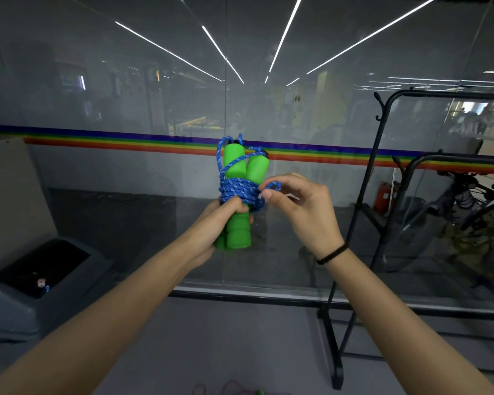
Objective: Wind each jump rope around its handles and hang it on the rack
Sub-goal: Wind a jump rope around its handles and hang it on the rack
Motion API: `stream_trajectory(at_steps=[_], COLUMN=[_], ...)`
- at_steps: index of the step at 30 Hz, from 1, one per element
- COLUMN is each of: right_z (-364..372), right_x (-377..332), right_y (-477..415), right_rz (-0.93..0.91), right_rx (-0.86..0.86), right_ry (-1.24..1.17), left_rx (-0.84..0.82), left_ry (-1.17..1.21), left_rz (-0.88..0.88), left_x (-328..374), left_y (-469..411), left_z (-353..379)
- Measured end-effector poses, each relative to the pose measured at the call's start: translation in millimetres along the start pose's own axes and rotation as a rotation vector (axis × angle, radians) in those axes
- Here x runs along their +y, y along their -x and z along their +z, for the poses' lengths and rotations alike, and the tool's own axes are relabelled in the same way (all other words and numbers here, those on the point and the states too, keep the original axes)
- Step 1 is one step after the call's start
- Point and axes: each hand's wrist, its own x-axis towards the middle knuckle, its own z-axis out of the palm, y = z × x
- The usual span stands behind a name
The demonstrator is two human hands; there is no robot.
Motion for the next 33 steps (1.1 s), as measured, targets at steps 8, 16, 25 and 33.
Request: stream_trajectory(at_steps=[8, 16, 25, 33], right_z=[3, -3, -5, -15], right_x=[4, -6, -16, -22], right_y=[7, 12, 14, 5], right_rz=[-0.031, -0.065, -0.09, 0.048], right_rx=[-0.085, 0.075, -0.065, -0.116], right_ry=[-0.083, -0.159, 0.049, 0.36], left_rx=[-0.067, -0.07, -0.004, 0.031], left_ry=[-0.1, -0.098, -0.142, -0.436], left_rz=[0.062, 0.096, 0.15, 0.207], left_x=[3, 5, 4, 2], left_y=[4, 17, 22, 28], left_z=[0, 8, 17, 15])
